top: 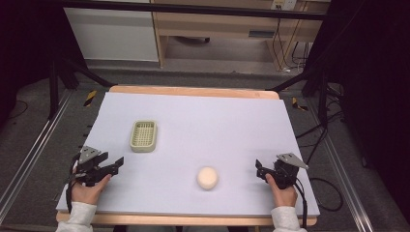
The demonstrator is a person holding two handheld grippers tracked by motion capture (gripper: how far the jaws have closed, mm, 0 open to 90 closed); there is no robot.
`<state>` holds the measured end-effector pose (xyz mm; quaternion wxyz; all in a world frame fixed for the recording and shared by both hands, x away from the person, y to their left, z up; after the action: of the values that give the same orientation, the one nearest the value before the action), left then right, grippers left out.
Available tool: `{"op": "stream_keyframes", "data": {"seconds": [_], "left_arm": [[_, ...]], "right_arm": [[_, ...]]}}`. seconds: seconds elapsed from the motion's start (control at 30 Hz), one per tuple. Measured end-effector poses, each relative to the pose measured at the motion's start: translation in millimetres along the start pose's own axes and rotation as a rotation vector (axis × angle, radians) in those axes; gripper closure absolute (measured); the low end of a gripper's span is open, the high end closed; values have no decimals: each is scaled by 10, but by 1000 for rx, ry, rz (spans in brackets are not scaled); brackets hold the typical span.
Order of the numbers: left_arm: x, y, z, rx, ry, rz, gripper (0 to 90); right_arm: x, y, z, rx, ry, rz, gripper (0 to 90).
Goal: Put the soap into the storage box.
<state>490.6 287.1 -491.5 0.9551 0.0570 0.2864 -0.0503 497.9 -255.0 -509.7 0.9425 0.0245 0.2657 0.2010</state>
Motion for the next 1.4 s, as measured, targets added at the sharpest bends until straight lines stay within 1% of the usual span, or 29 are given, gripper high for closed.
{"op": "stream_keyframes", "data": {"seconds": [0.1,0.23,0.3,0.37,0.4,0.57,0.6,0.63,0.77,0.8,0.87,0.93,0.97,1.03,1.1,1.13,1.17,1.2,1.27,1.4], "left_arm": [[-6,-41,0,7,-3,6,329],[-14,-81,4,13,-9,-1,326],[-32,-113,18,19,-17,-6,320],[-43,-144,26,14,-20,-21,319],[-46,-154,31,21,-20,-26,319],[-54,-200,44,32,-25,-41,319],[-58,-216,47,39,-23,-44,319],[-58,-235,49,34,-24,-48,319],[-63,-276,55,41,-23,-53,313],[-70,-311,64,39,-21,-69,311],[-74,-323,71,41,-23,-72,308],[-71,-384,90,45,-24,-86,306],[-71,-384,90,45,-24,-86,306],[-73,-426,99,50,-25,-96,305],[-90,-497,101,65,-22,-106,298],[-90,-497,101,65,-22,-106,296],[-98,-525,104,66,-24,-112,296],[-114,-566,109,82,-25,-122,293],[-118,-590,112,80,-26,-127,291],[-122,-657,123,94,-27,-137,287]], "right_arm": [[-2,3,0,1,1,2,47],[-2,15,2,5,2,6,47],[0,19,-2,-2,8,10,47],[-3,21,0,-2,7,10,47],[-4,23,0,-3,7,12,46],[-6,27,0,-7,4,9,44],[-9,27,-1,-8,5,8,43],[-7,27,-3,-8,6,8,43],[-3,26,-6,-9,9,7,43],[-6,31,-4,-9,9,6,43],[-16,33,6,-8,5,8,43],[-25,32,15,-10,0,6,43],[-25,32,15,-10,0,6,43],[-16,25,7,-9,8,8,43],[-8,31,3,-13,14,10,43],[-8,31,3,-13,14,10,43],[-10,33,7,-16,15,11,43],[-14,34,17,-18,10,7,43],[-7,29,21,-21,11,5,43],[1,25,15,-22,19,2,43]]}}
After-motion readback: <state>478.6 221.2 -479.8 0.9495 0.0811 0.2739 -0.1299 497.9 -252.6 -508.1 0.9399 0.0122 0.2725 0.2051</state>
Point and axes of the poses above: each handheld gripper's, and its own axes: x roughly forward along the jaws, z roughly out of its top, y roughly to its left, the point moved 6 cm from there along x, roughly forward along the jaws, and after that the axes turned 14 degrees about z, right-handed, at the moved point
